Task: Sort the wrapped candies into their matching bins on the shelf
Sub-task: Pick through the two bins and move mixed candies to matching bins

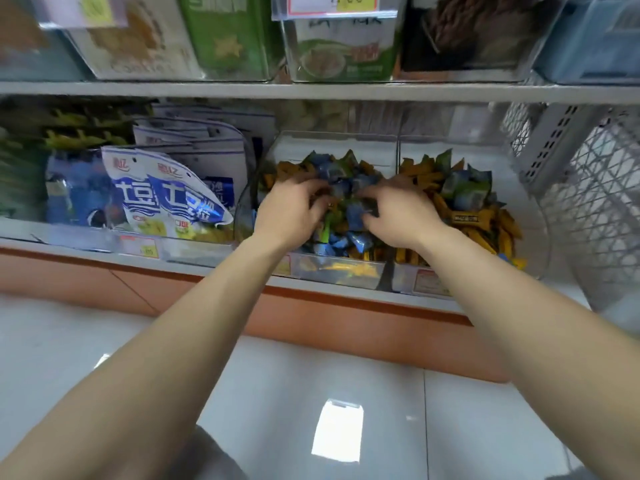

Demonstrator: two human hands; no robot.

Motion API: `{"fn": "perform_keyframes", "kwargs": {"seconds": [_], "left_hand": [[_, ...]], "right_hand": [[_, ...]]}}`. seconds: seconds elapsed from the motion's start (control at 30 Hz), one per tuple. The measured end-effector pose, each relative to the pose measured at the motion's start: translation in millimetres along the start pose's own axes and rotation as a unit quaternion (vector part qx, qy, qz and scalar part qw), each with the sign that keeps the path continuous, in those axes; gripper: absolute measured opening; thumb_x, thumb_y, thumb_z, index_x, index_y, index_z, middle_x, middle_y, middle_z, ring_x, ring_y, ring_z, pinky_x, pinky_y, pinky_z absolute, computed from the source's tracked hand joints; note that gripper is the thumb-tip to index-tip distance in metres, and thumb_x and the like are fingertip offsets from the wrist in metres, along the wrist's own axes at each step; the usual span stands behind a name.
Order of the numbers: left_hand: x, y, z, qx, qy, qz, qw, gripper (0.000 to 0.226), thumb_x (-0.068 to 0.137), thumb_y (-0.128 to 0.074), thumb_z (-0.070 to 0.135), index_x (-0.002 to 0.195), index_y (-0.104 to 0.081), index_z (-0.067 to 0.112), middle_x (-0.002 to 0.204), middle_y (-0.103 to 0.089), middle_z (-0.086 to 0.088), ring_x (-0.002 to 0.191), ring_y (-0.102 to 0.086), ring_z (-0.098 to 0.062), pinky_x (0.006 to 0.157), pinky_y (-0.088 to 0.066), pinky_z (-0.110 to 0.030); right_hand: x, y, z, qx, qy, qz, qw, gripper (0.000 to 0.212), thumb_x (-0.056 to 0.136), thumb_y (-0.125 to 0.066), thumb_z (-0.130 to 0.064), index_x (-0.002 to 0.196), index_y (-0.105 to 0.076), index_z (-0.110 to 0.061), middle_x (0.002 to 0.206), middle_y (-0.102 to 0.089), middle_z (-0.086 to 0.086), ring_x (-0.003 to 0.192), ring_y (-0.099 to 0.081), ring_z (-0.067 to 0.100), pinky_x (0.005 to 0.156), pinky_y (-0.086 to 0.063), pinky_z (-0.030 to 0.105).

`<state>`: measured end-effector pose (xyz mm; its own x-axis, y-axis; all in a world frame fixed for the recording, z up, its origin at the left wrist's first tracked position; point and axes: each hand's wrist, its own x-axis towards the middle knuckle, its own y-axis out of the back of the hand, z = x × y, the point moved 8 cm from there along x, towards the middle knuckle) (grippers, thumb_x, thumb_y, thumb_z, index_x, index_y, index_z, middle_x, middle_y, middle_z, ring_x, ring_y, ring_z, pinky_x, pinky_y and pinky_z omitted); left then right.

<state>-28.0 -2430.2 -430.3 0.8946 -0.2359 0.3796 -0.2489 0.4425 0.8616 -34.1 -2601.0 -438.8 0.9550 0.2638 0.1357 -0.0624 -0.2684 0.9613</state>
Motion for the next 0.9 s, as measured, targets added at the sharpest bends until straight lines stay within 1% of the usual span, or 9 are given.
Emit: {"fn": "perform_keyframes", "kwargs": {"seconds": [0.1,0.17,0.37,0.5,0.6,0.67,0.73,0.8,0.9], "left_hand": [[-17.6,-18.1,0.7,0.047,-0.006,-0.111,0.993,0.063,0.088,-0.057,0.06,0.144,-0.049,0.032,0.152,-0.045,0.0,0.134,-0.044,-0.027,0.106,-0.042,-0.041],[-23.0,-22.6,-0.8,0.066,-0.016,-0.134,0.989,0.067,0.089,-0.059,0.059,0.149,-0.042,0.033,0.157,-0.038,0.001,0.139,-0.04,-0.026,0.108,-0.04,-0.04],[-30.3,-6.9,-9.1,0.057,-0.02,-0.056,0.997,0.055,0.089,-0.069,0.041,0.14,-0.052,0.029,0.142,-0.051,-0.001,0.128,-0.048,-0.027,0.099,-0.047,-0.043],[-28.3,-5.4,-4.2,0.069,-0.049,-0.067,0.994,0.054,0.089,-0.071,0.038,0.139,-0.052,0.028,0.131,-0.059,-0.002,0.12,-0.053,-0.028,0.094,-0.049,-0.044],[-23.5,-3.4,-11.9,0.053,-0.04,-0.062,0.996,0.047,0.09,-0.07,0.032,0.135,-0.058,0.026,0.129,-0.061,-0.006,0.117,-0.052,-0.033,0.096,-0.044,-0.042],[-19.7,-2.8,-17.3,0.011,-0.025,-0.046,0.999,0.039,0.09,-0.07,0.032,0.128,-0.065,0.023,0.125,-0.064,-0.006,0.114,-0.055,-0.031,0.092,-0.044,-0.038],[-15.7,-0.6,-24.0,-0.058,0.013,-0.023,0.998,0.039,0.09,-0.071,0.034,0.127,-0.065,0.024,0.12,-0.068,-0.003,0.108,-0.062,-0.024,0.084,-0.047,-0.032],[-13.8,3.2,-30.6,-0.113,0.05,-0.005,0.992,0.042,0.089,-0.071,0.039,0.129,-0.063,0.029,0.118,-0.07,0.001,0.102,-0.065,-0.018,0.083,-0.053,-0.033],[-12.6,5.0,-34.2,-0.132,0.061,-0.005,0.989,0.05,0.084,-0.076,0.039,0.131,-0.062,0.029,0.124,-0.068,0.004,0.109,-0.063,-0.016,0.09,-0.055,-0.035]], "right_hand": [[-2.2,-1.8,-1.7,-0.034,0.02,-0.047,0.998,0.06,0.083,-0.06,-0.061,0.135,-0.056,-0.033,0.127,-0.06,0.01,0.123,-0.045,0.032,0.091,-0.051,0.042],[1.1,-0.2,-4.1,-0.06,0.028,-0.042,0.997,0.055,0.085,-0.059,-0.059,0.133,-0.058,-0.034,0.124,-0.061,0.008,0.12,-0.046,0.032,0.088,-0.051,0.041],[-1.1,0.0,-7.4,-0.074,-0.003,0.001,0.997,0.051,0.087,-0.063,-0.042,0.135,-0.054,-0.028,0.127,-0.057,0.007,0.114,-0.053,0.03,0.082,-0.049,0.039],[-11.4,10.7,-7.8,-0.068,0.023,0.061,0.996,0.061,0.085,-0.064,-0.041,0.142,-0.047,-0.029,0.137,-0.055,0.005,0.117,-0.055,0.031,0.085,-0.052,0.04],[-12.7,0.1,-11.6,-0.128,0.068,-0.019,0.989,0.072,0.083,-0.06,-0.062,0.146,-0.042,-0.034,0.143,-0.053,0.002,0.125,-0.051,0.028,0.092,-0.05,0.038],[-7.3,-4.9,-10.0,-0.157,0.066,-0.063,0.983,0.078,0.08,-0.062,-0.065,0.148,-0.037,-0.036,0.143,-0.051,0.003,0.127,-0.049,0.028,0.094,-0.049,0.04],[-2.1,-8.9,-11.0,-0.157,0.062,-0.097,0.981,0.076,0.08,-0.065,-0.062,0.146,-0.039,-0.037,0.139,-0.052,0.003,0.123,-0.051,0.028,0.089,-0.049,0.038],[1.1,-7.3,-17.4,-0.135,0.076,-0.092,0.984,0.058,0.086,-0.062,-0.052,0.139,-0.049,-0.036,0.131,-0.056,0.001,0.119,-0.055,0.025,0.084,-0.045,0.034],[-3.6,9.2,-22.8,-0.04,0.101,-0.013,0.994,0.041,0.092,-0.052,-0.028,0.132,-0.056,-0.037,0.134,-0.057,-0.002,0.12,-0.054,0.022,0.098,-0.044,0.039]]}}
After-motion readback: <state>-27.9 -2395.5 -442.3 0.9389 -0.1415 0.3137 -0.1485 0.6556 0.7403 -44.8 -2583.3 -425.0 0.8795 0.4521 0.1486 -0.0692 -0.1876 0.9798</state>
